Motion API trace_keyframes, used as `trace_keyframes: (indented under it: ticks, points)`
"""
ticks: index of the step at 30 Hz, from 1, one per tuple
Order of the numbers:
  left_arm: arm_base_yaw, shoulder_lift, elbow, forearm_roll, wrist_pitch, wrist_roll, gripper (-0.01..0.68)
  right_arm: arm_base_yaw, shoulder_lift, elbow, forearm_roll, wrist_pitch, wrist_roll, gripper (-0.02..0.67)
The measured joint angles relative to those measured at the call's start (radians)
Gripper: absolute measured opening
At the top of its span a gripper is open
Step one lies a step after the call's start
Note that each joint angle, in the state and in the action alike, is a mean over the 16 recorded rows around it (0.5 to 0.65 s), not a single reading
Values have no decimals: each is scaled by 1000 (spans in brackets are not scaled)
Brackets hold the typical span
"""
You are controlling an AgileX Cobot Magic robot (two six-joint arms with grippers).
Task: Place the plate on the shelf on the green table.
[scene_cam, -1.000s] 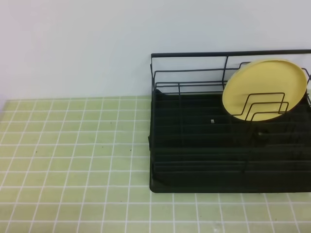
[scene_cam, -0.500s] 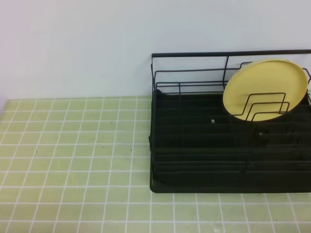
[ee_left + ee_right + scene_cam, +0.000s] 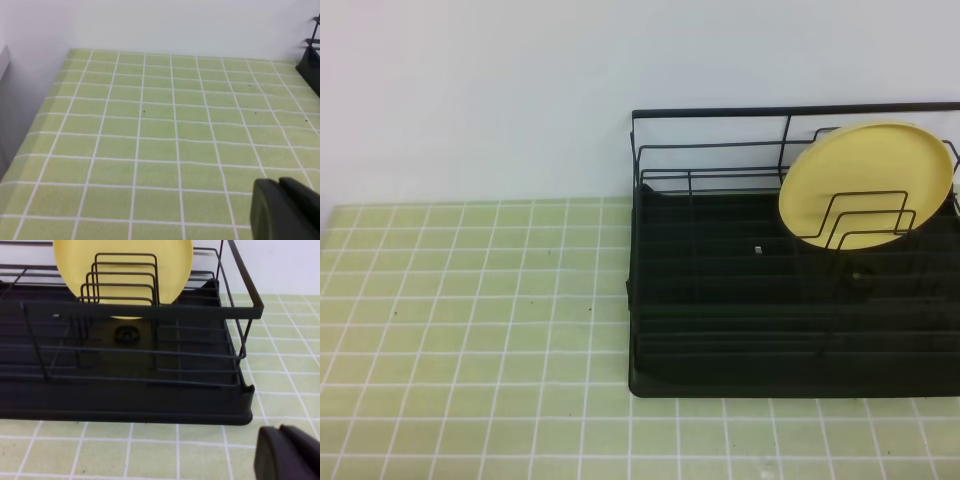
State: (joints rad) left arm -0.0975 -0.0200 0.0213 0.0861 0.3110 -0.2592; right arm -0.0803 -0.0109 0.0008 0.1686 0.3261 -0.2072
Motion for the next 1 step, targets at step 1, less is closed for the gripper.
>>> trace_keyframes:
  ticks: [1]
  points:
    - [0, 1, -2, 0, 1, 0, -2, 0, 0, 0, 0, 0, 0, -2]
